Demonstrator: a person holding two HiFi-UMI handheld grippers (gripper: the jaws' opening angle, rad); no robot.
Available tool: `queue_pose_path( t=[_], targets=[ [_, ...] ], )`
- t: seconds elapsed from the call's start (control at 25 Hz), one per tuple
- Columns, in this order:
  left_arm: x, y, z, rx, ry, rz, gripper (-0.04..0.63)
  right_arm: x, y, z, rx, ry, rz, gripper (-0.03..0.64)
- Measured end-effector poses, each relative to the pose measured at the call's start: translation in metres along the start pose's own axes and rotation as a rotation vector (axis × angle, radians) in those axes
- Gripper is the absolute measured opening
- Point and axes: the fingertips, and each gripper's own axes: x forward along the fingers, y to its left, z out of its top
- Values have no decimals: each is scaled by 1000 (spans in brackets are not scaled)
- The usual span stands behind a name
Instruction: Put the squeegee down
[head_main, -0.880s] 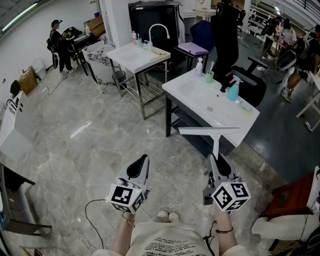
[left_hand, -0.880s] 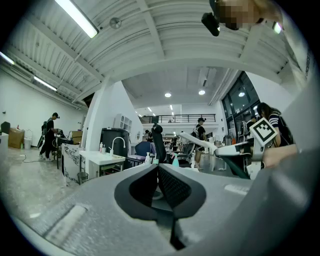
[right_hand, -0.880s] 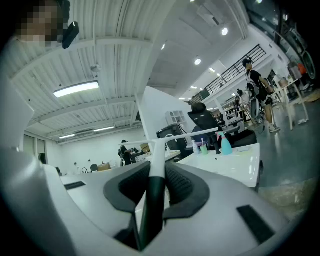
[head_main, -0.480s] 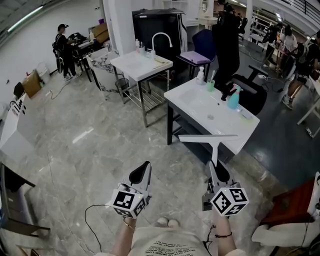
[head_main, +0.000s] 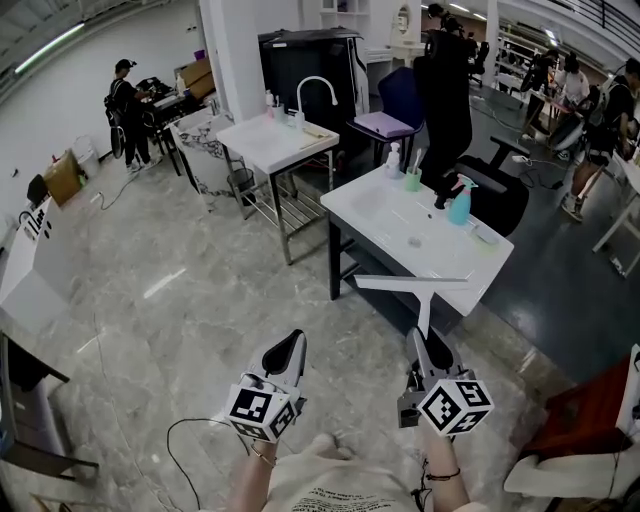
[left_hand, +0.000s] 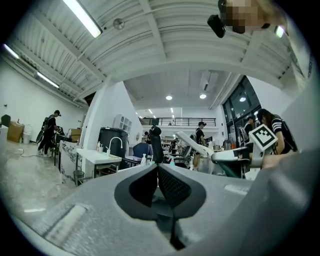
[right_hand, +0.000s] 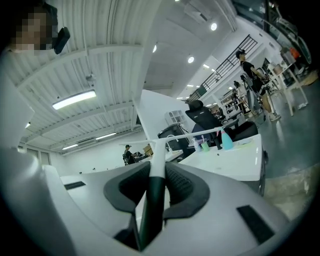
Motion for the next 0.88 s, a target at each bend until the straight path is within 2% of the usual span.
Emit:
queue_pose_path(
  t=[0.4,0.88],
  targets=[
    [26,9,-3,-9,-3,14,23,26,-4,-4,5,9,32,95],
    [108,63,-13,-34,17,-2,23,113,-37,-4,29,22,-2,95]
  ],
)
